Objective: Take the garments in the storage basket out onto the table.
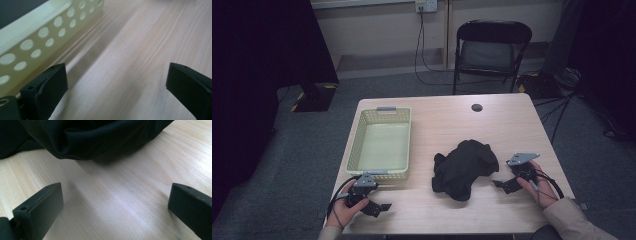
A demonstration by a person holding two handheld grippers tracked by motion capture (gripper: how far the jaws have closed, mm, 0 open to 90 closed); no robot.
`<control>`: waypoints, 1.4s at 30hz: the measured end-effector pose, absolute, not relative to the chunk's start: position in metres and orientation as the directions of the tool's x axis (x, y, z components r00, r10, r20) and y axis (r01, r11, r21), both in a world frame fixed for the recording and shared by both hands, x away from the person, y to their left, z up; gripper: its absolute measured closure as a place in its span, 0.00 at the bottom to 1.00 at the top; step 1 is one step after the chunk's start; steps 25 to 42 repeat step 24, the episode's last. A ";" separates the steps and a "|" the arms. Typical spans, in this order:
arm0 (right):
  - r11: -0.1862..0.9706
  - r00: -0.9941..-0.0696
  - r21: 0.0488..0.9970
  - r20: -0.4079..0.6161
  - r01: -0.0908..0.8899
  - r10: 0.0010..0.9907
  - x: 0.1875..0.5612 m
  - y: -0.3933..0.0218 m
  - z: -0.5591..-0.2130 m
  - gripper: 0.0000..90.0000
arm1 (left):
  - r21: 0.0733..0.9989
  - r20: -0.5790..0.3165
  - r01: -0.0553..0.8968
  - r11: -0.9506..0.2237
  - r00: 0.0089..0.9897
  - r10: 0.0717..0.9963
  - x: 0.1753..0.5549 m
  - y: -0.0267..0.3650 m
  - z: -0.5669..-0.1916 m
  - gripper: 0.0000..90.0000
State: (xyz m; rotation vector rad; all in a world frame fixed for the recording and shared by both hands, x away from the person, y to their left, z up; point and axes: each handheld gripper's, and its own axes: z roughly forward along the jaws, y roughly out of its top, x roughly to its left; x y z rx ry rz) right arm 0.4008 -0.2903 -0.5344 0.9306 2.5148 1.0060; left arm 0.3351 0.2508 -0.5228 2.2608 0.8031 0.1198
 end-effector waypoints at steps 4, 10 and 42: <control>0.551 -0.755 0.694 -0.017 0.463 0.656 0.401 -0.290 -0.534 0.00 | 0.657 -0.138 0.517 -0.549 0.798 0.587 0.334 0.253 -0.525 0.04; 0.551 -0.755 0.694 -0.017 0.464 0.656 0.401 -0.290 -0.534 0.00 | 0.650 -0.121 0.516 -0.558 0.795 0.595 0.334 0.256 -0.527 0.04; 0.551 -0.755 0.694 -0.017 0.463 0.656 0.401 -0.290 -0.534 0.00 | 0.641 -0.024 0.464 -0.612 0.809 0.588 0.328 0.255 -0.537 0.00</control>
